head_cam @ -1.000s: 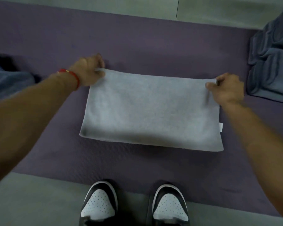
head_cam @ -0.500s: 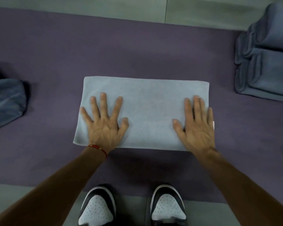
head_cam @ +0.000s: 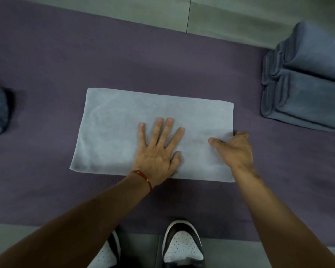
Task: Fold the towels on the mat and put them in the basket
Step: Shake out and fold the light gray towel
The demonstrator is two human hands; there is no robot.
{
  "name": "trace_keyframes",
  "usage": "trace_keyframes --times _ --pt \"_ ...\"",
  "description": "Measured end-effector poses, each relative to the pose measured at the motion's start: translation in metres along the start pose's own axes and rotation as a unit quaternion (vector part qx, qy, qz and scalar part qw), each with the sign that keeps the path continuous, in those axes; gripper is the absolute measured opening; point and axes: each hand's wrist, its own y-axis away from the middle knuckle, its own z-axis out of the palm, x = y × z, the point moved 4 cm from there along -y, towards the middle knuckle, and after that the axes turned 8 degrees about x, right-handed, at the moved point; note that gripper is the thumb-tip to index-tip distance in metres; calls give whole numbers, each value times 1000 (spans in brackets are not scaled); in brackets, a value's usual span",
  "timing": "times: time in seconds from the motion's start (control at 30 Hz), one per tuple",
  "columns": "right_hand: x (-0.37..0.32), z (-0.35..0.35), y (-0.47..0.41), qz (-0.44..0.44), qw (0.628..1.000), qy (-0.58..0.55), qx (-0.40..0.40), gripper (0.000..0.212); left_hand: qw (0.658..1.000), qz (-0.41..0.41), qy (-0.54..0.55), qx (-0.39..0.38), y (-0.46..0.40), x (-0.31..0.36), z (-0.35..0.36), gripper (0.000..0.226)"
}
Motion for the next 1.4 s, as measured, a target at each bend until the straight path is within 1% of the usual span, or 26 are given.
trace_keyframes --times 0.07,0.13,0.17,0.2,0.27,0.33,0.37,0.4,0.47,0.53,0.6,0.63,0.7,0.73,0.77,0.83,0.87,0.9,0.93,1.0,1.07,1.13,1.17,1.23,1.33,1.4 --pt "-2 -3 -5 24 997 -50 -53 58 1000 3 -5 -18 1 -2 3 67" --pt "-7 -4 -1 16 992 -69 -103 36 1000 2 1 -27 0 -3 2 68" --pt "-13 -7 3 -11 992 -49 -118 27 999 -3 14 -30 -1 -3 -1 69" --pt "-18 -11 5 -57 991 -7 -123 22 998 -12 43 -34 -2 -4 -5 70" --pt "-29 -24 13 -147 979 70 -126 22 991 -22 129 -32 0 -5 -18 72" --pt "-38 -37 21 -176 971 76 -141 22 971 -27 236 -14 4 -4 -37 69" --pt "-44 -42 25 -179 971 54 -151 22 953 -42 300 -11 7 -3 -47 66" --pt "-50 -44 31 -181 969 14 -169 22 928 -75 364 -18 10 -4 -57 60" --pt "-67 -42 48 -181 954 -96 -218 24 863 -170 475 -29 15 -9 -79 43" --pt "-94 -29 71 -174 932 -169 -268 25 785 -250 567 -23 21 -18 -100 33" --pt "-121 -6 90 -193 923 -184 -277 25 719 -293 630 9 30 -32 -120 28" --pt "-135 6 98 -211 923 -179 -268 28 699 -314 643 21 35 -43 -128 28" --pt "-164 29 115 -265 923 -136 -245 29 670 -361 648 41 51 -66 -136 24" --pt "-176 41 124 -291 920 -112 -237 27 666 -387 636 52 60 -79 -136 24" --pt "-187 53 132 -303 914 -108 -246 25 674 -412 610 65 69 -92 -133 25" --pt "-203 78 150 -291 895 -130 -313 20 679 -460 567 81 86 -113 -122 37" --pt "-208 90 156 -281 886 -126 -346 22 668 -483 559 90 94 -124 -114 41" --pt "-209 100 158 -282 884 -108 -356 28 665 -502 545 92 100 -131 -105 45" --pt "-209 108 156 -301 886 -84 -341 32 678 -515 516 93 105 -139 -96 48" --pt "-208 113 142 -383 889 -53 -245 25 727 -525 434 83 110 -151 -83 50" --pt "-208 111 126 -468 874 -17 -126 20 750 -525 394 83 113 -161 -72 48" --pt "-210 110 107 -520 853 38 -39 29 772 -507 370 94 114 -165 -66 40" --pt "-212 113 97 -533 843 71 -18 35 784 -498 356 100 115 -166 -65 36" --pt "-211 122 79 -543 829 135 -4 46 801 -482 338 110 117 -165 -64 31" --pt "-198 144 66 -538 816 209 -12 53 827 -454 303 138 118 -167 -62 24" --pt "-189 151 65 -535 815 223 -18 55 836 -455 276 136 116 -169 -56 21"
